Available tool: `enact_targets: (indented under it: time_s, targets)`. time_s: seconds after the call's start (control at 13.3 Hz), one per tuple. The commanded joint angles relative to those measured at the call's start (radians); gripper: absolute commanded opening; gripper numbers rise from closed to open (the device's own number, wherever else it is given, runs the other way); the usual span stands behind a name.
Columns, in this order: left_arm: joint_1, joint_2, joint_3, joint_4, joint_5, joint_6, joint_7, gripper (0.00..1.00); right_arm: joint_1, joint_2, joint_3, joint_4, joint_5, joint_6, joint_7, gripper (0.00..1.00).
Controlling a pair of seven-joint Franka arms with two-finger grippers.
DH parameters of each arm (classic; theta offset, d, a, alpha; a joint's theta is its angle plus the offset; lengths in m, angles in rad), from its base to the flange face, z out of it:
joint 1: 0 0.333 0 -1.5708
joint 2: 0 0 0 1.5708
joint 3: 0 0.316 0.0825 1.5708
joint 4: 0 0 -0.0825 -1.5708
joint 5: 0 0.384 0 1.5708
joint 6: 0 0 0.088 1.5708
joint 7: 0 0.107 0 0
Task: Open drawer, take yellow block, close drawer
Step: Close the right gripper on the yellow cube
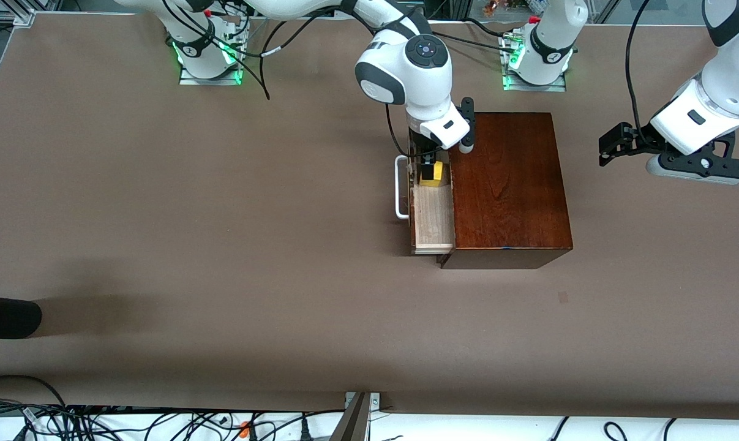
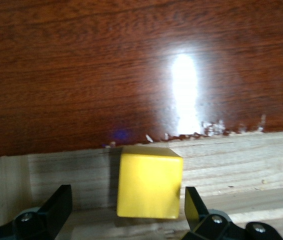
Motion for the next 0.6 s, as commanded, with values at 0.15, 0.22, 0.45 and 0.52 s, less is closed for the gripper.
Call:
enact_targets:
  time_s: [0.15, 0.22, 0.45, 0.52]
  targets:
    - [0.018, 0.019, 0.002, 0.041, -0.064, -0.105, 0.024, 1.0, 0.007, 0.051, -0.014, 0.038, -0.007, 0.036, 0.006, 1.0]
    - [0.018, 0.036, 0.003, 0.064, -0.062, -0.105, 0.025, 1.0, 0.005, 0.051, -0.014, 0.038, -0.009, 0.036, 0.006, 1.0]
    - [0.013, 0.067, 0.002, 0.108, -0.062, -0.108, 0.022, 1.0, 0.002, 0.042, -0.014, 0.038, -0.007, 0.02, 0.001, 0.42]
    - [0.013, 0.067, 0.0, 0.108, -0.064, -0.109, 0.022, 1.0, 0.002, 0.039, -0.016, 0.04, -0.004, 0.002, 0.001, 0.16]
